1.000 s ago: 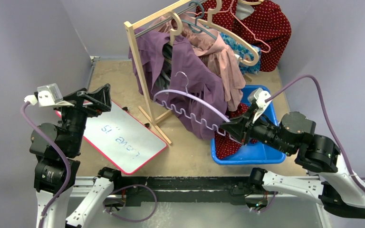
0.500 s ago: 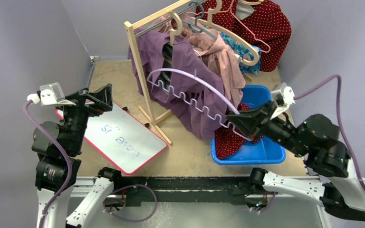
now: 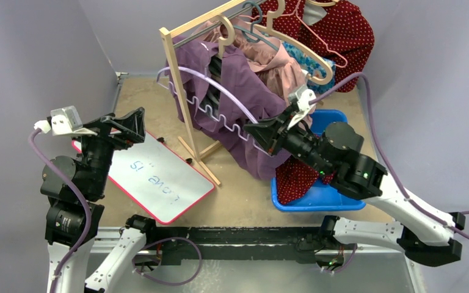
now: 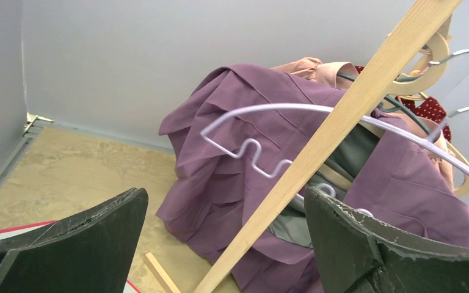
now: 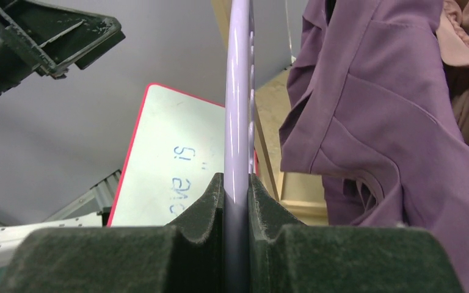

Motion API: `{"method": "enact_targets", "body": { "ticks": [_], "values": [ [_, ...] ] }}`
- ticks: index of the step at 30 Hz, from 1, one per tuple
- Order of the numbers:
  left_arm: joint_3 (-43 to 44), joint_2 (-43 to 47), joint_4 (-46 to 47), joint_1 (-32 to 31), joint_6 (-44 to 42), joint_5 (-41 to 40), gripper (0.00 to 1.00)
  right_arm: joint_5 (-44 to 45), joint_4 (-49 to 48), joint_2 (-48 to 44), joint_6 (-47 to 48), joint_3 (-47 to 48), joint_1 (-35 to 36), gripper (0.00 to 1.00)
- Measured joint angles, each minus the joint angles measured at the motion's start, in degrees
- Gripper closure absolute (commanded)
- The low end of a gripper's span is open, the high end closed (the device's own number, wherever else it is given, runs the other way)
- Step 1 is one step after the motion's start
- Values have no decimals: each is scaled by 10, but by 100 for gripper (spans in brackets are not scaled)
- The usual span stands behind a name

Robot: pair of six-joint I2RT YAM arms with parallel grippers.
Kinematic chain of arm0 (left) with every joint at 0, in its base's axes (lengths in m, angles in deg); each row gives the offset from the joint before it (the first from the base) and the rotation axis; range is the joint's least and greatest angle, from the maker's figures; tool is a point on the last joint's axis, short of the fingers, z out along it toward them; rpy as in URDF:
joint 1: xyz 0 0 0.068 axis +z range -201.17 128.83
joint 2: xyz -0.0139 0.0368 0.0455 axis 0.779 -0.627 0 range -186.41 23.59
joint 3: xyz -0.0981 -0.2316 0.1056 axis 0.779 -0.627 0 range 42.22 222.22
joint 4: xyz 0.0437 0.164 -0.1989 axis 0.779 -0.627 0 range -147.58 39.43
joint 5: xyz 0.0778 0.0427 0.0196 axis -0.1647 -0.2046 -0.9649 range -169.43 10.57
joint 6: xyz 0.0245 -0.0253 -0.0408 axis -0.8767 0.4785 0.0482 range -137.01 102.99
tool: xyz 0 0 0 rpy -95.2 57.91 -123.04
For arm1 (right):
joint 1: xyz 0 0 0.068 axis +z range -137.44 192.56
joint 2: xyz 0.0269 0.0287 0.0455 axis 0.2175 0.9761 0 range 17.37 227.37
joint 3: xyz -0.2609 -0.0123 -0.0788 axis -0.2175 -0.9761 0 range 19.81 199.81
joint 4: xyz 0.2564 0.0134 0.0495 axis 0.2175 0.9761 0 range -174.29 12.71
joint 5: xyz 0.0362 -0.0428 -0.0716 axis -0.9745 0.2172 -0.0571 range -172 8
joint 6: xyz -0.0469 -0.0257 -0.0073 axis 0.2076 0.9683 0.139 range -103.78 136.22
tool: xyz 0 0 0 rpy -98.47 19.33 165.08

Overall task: Remove the skirt from the hanger
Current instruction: Place the hanger at the clothesline.

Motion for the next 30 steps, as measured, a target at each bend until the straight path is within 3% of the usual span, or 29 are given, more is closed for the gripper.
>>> {"method": "enact_targets", "body": {
  "ticks": [12, 30],
  "values": [
    [7, -2, -2, 0, 13, 17, 0, 5, -143, 50, 45, -35, 0, 100],
    [7, -1, -5, 0, 15, 25, 0, 16, -215, 87, 104, -69, 0, 100]
  ]
}}
